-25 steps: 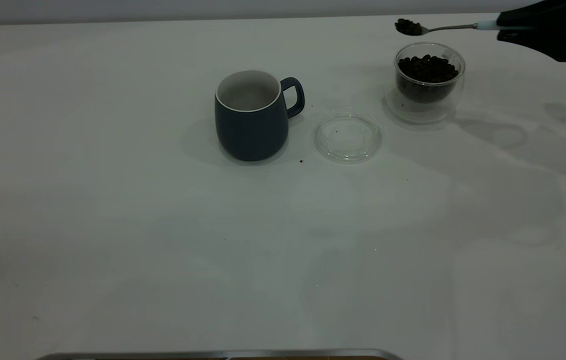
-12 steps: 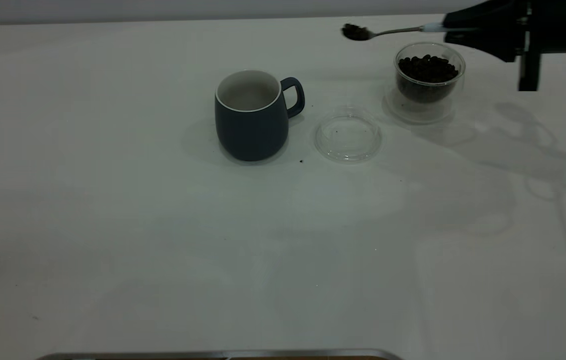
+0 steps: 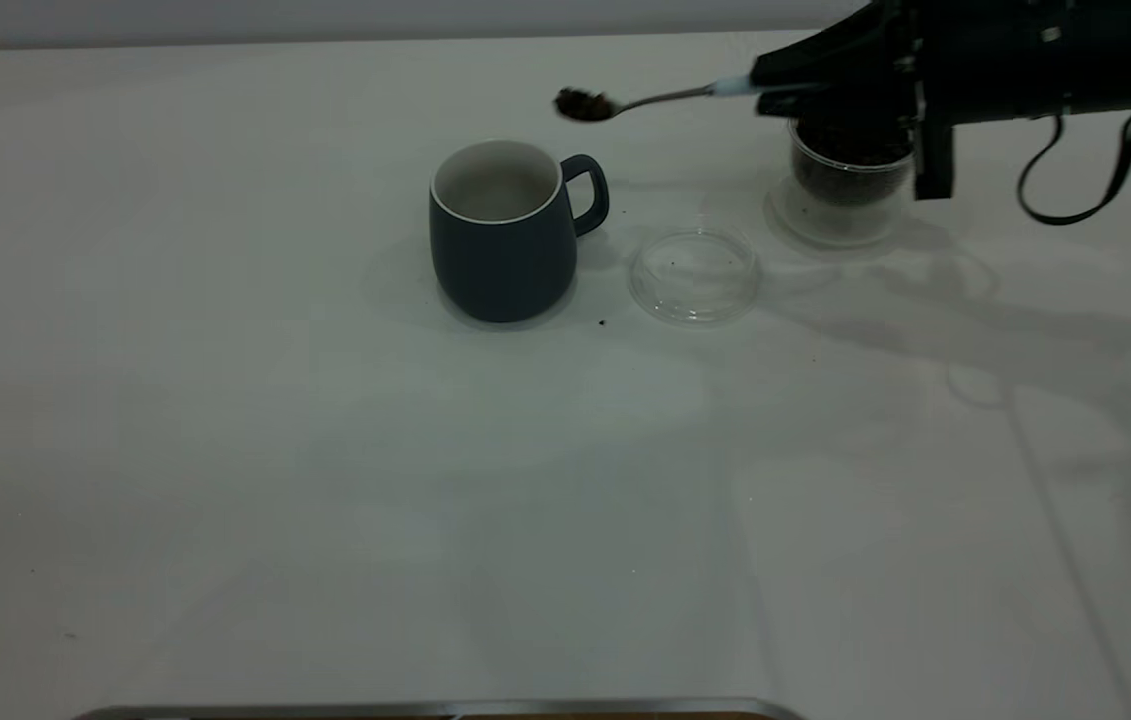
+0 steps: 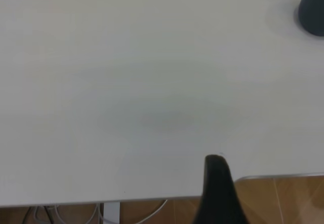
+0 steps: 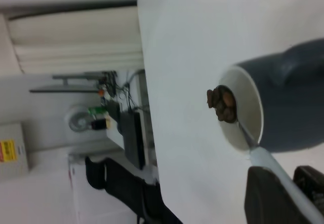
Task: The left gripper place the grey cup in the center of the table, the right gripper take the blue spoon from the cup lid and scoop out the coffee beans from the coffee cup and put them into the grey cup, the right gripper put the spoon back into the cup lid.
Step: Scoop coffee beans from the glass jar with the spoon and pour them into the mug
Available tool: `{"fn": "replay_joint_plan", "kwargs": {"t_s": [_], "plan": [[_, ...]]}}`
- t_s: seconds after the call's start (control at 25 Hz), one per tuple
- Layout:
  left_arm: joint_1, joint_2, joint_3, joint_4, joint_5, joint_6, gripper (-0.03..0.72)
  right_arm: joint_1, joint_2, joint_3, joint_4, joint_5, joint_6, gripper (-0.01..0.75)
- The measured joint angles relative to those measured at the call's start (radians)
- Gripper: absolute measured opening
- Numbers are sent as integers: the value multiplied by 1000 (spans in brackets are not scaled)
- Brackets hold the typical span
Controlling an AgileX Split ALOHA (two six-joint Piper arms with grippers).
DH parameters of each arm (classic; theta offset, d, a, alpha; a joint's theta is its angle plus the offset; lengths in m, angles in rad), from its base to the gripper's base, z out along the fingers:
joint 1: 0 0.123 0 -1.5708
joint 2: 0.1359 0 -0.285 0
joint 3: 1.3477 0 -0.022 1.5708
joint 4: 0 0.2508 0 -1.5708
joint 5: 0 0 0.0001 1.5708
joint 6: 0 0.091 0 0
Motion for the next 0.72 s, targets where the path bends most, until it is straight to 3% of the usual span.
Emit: {"fn": "replay_joint_plan", "kwargs": {"t_s": [0.32,0.72], "plan": [[0,0,0,0,0,0,592,75,0,0,2,-56,0,106],[0,0,0,0,0,0,592,107,0,-3,7,-144,-17,106]]}}
